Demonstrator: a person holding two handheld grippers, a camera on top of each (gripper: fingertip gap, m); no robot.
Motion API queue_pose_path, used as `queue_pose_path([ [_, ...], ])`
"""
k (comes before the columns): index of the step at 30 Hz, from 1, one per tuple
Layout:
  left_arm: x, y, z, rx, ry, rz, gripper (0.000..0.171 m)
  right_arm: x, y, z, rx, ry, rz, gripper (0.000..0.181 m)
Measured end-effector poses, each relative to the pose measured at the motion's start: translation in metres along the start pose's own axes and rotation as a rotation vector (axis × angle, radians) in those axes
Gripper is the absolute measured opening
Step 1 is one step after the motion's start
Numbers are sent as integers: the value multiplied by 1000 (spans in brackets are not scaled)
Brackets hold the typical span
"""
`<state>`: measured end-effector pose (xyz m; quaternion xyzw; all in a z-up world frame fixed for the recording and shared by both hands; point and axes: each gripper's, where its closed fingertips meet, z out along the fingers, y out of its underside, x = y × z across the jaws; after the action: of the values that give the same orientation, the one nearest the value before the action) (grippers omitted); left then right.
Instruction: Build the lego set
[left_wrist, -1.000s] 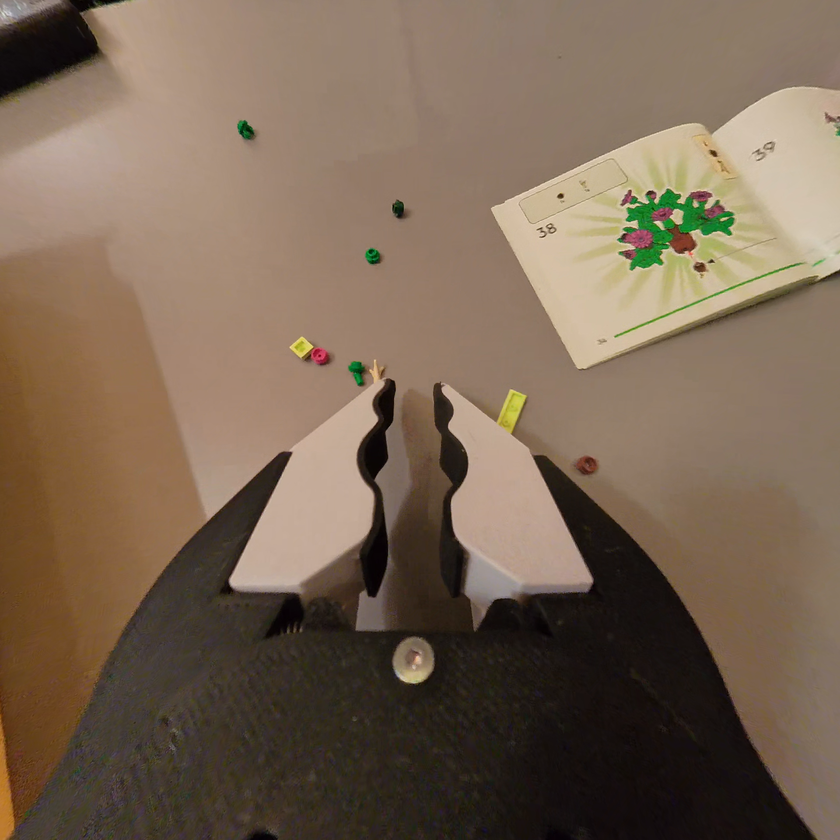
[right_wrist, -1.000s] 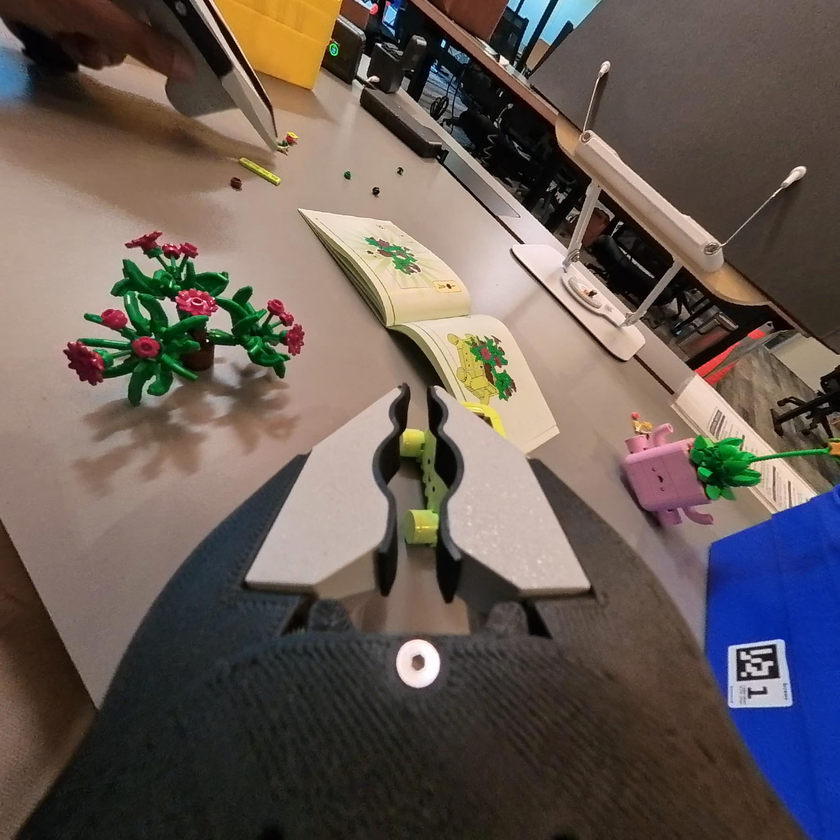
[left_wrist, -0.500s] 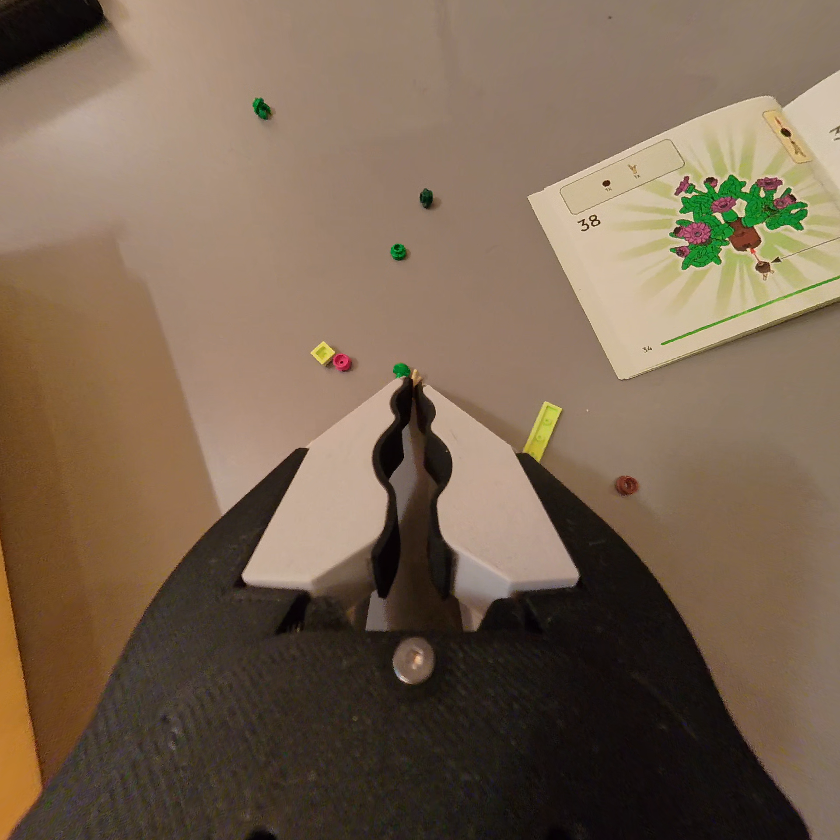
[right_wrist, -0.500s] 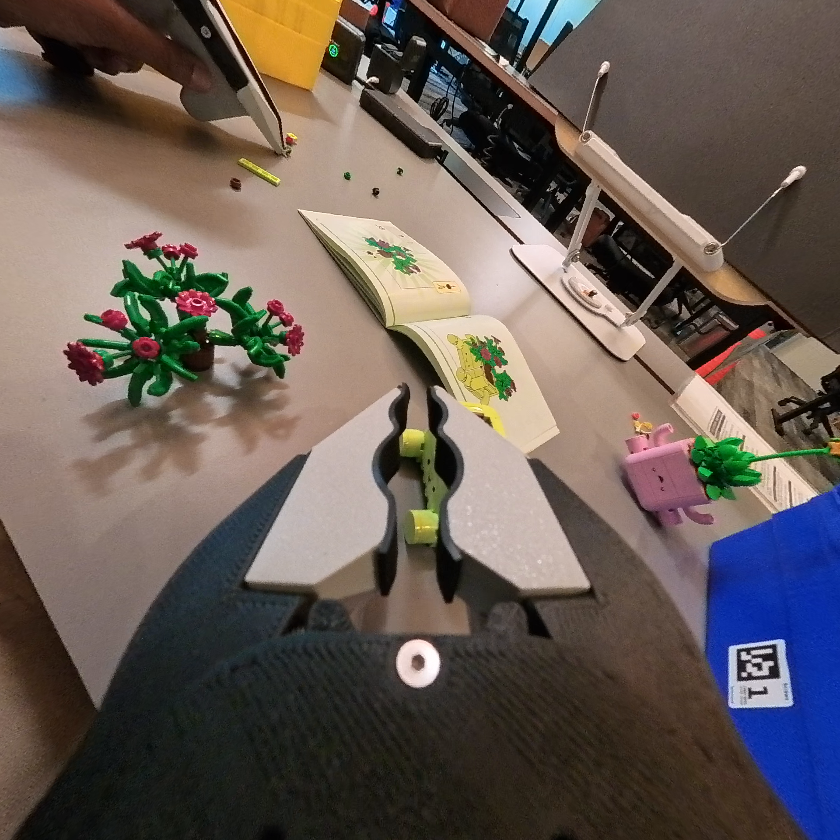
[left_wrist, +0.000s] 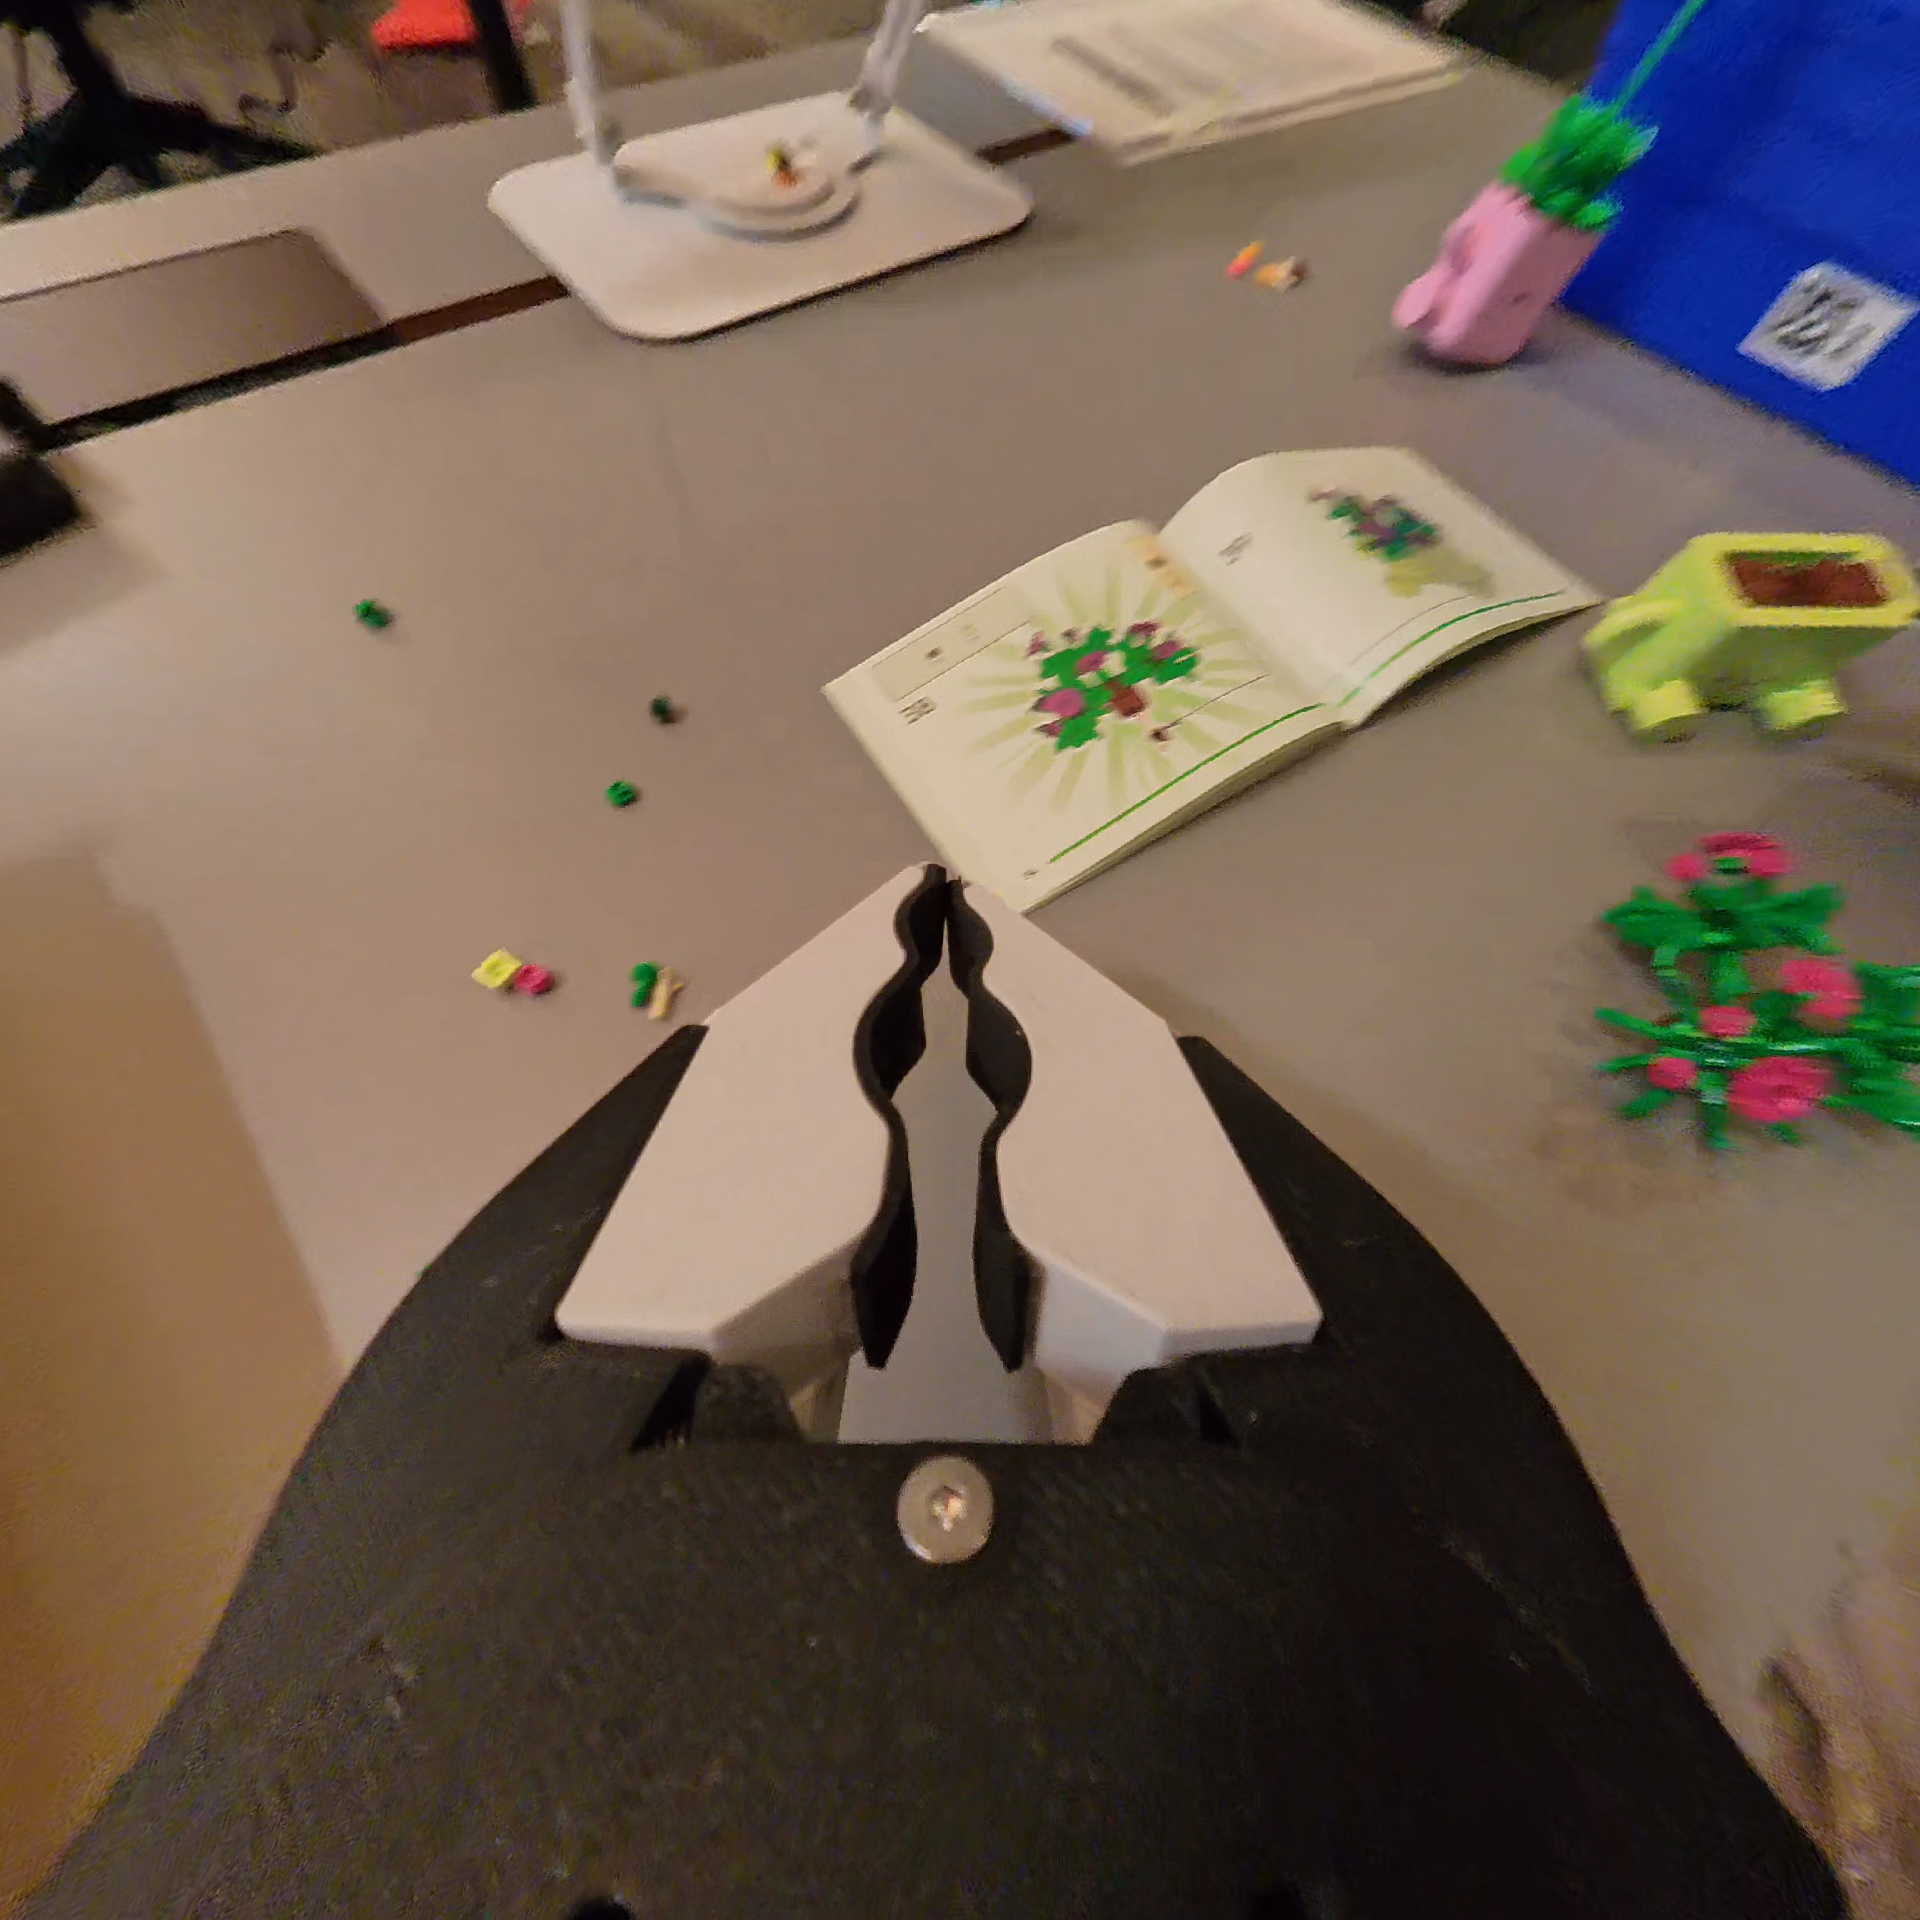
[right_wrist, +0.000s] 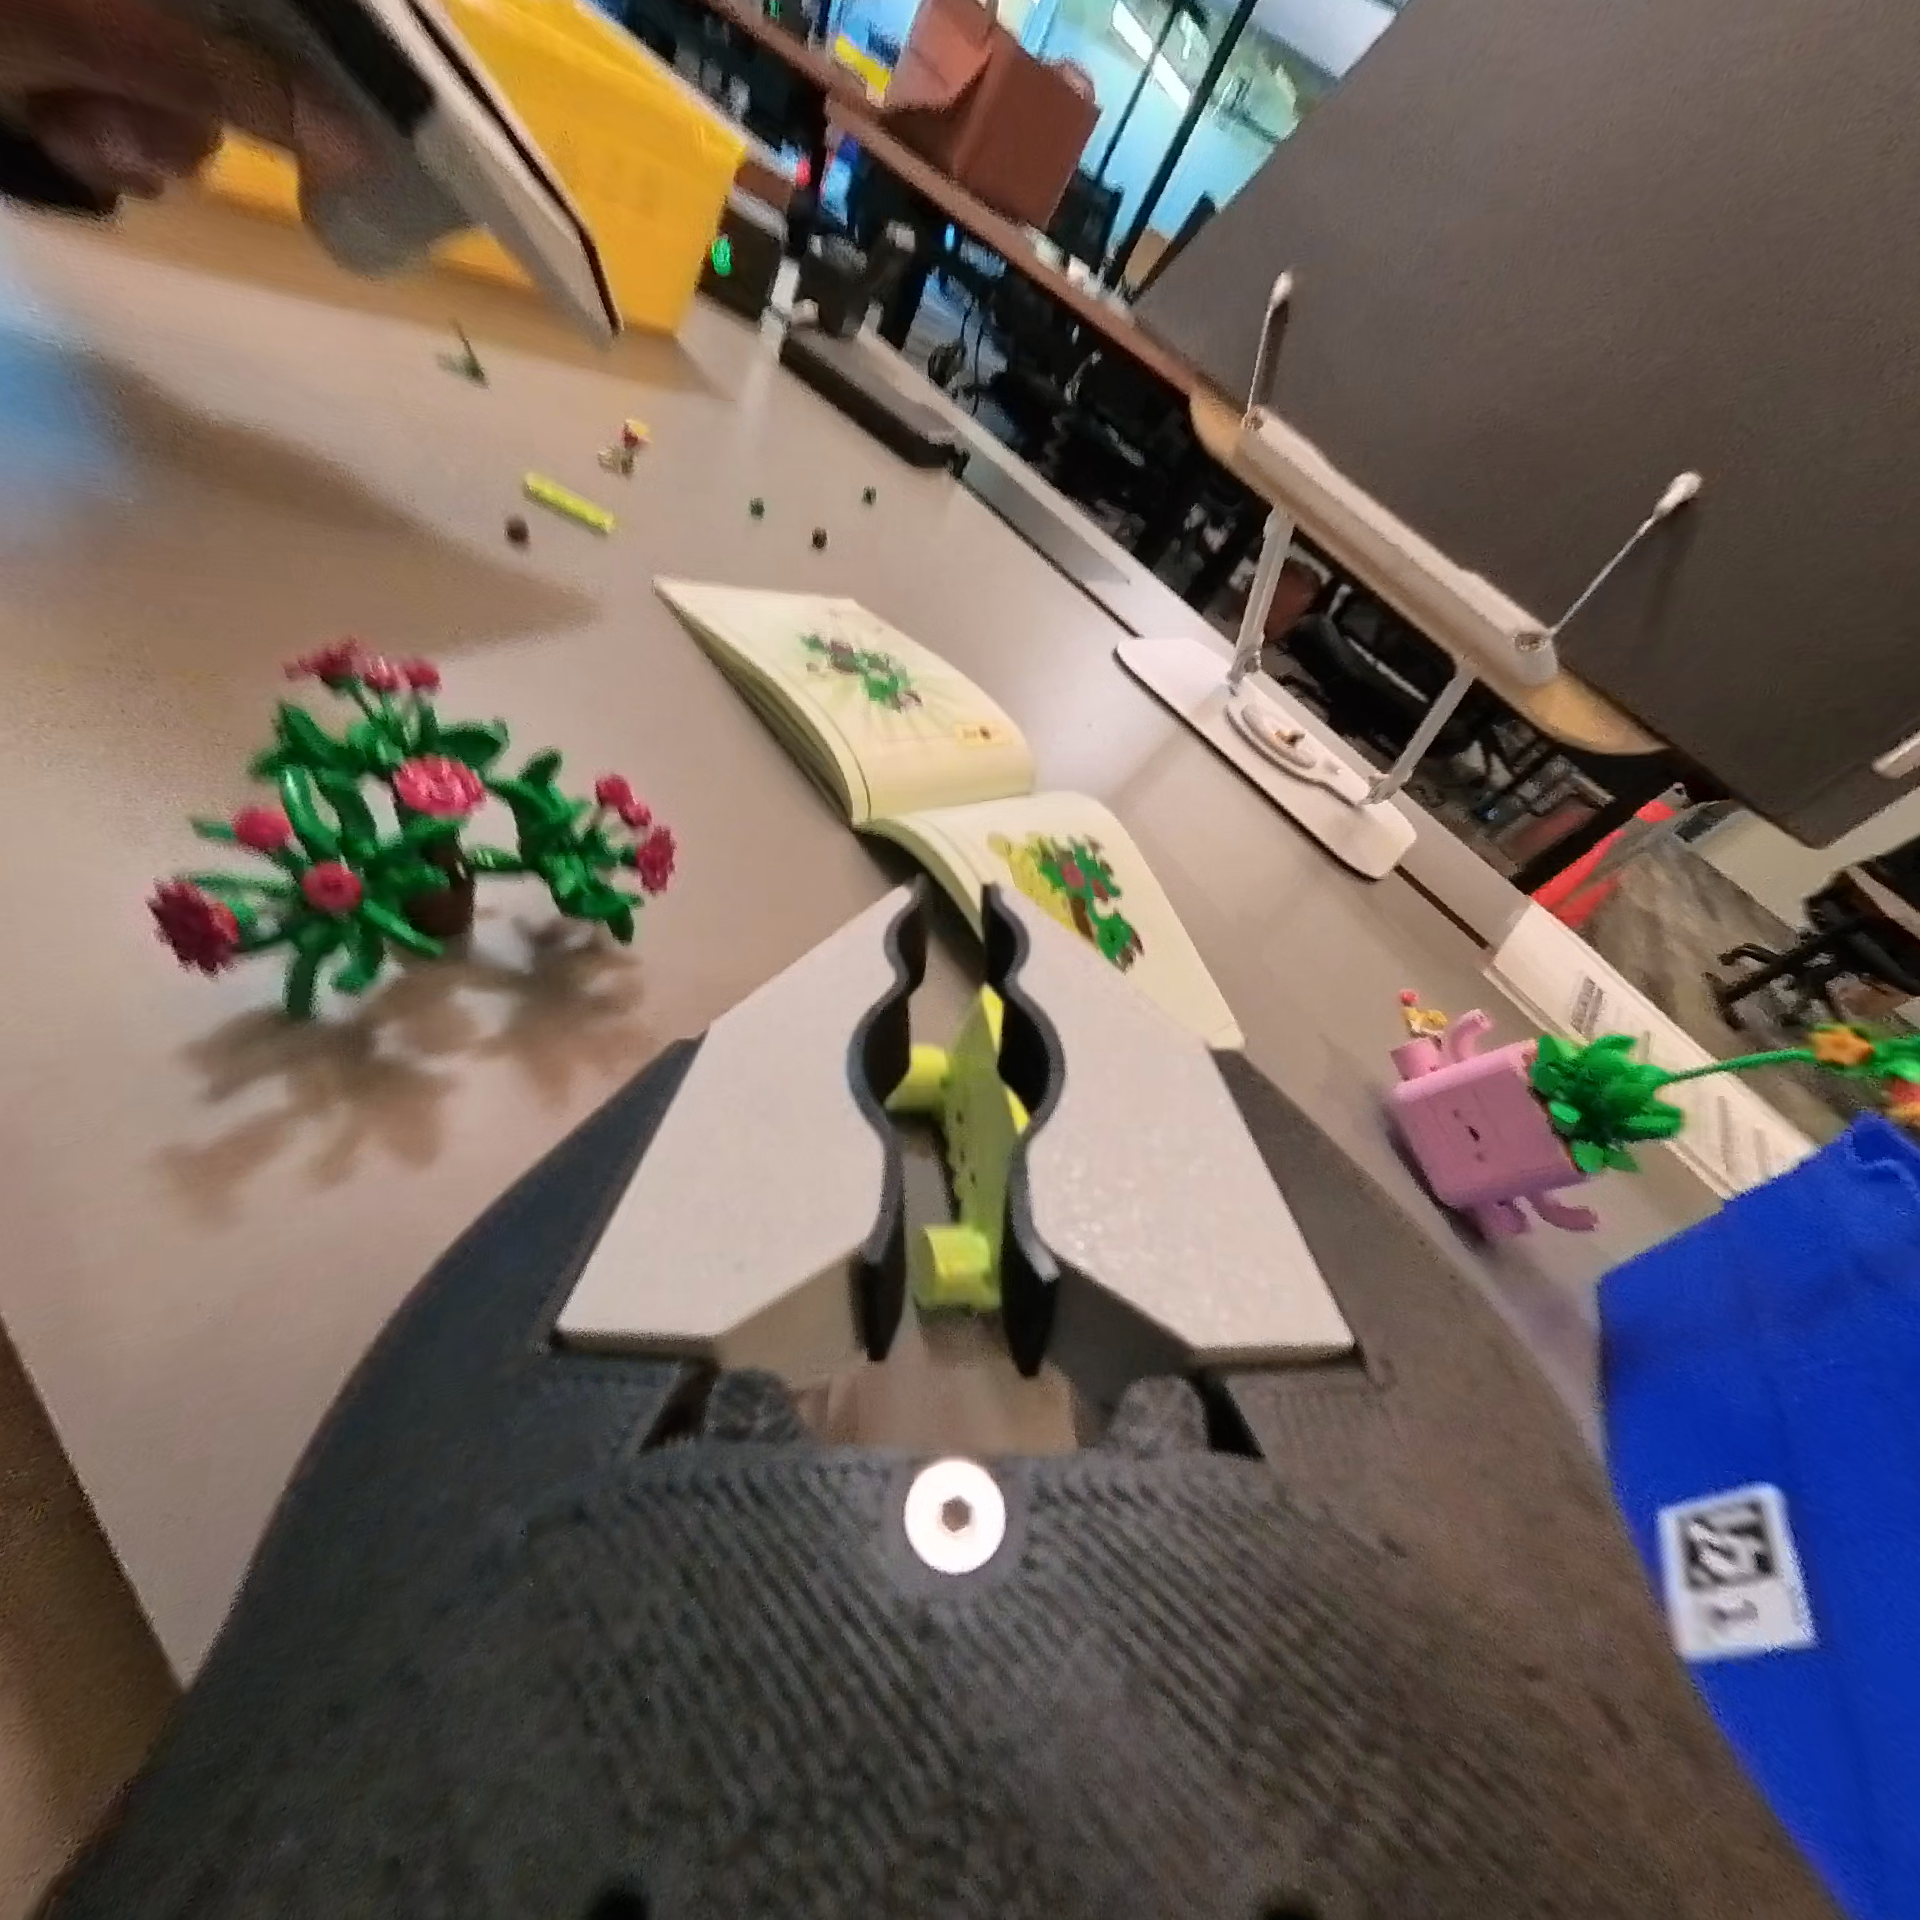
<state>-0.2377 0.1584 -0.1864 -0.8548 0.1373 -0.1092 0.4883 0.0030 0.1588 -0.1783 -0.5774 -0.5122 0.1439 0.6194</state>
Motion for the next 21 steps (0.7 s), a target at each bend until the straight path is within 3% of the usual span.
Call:
queue_pose_path([
  [5,46,-9,-5,81,132,7,0,-11,-43,14,115,-72,146,13],
  [9,72,-11,-3,101,199,60,0,-31,-55,44,26,-257,277,9],
  [13,87,-17,-3,144,251,86,0,-49,-68,65,-2,-476,437,17],
  [21,98,-18,0,182,352,57,0,-52,-78,88,-26,-631,610,19],
])
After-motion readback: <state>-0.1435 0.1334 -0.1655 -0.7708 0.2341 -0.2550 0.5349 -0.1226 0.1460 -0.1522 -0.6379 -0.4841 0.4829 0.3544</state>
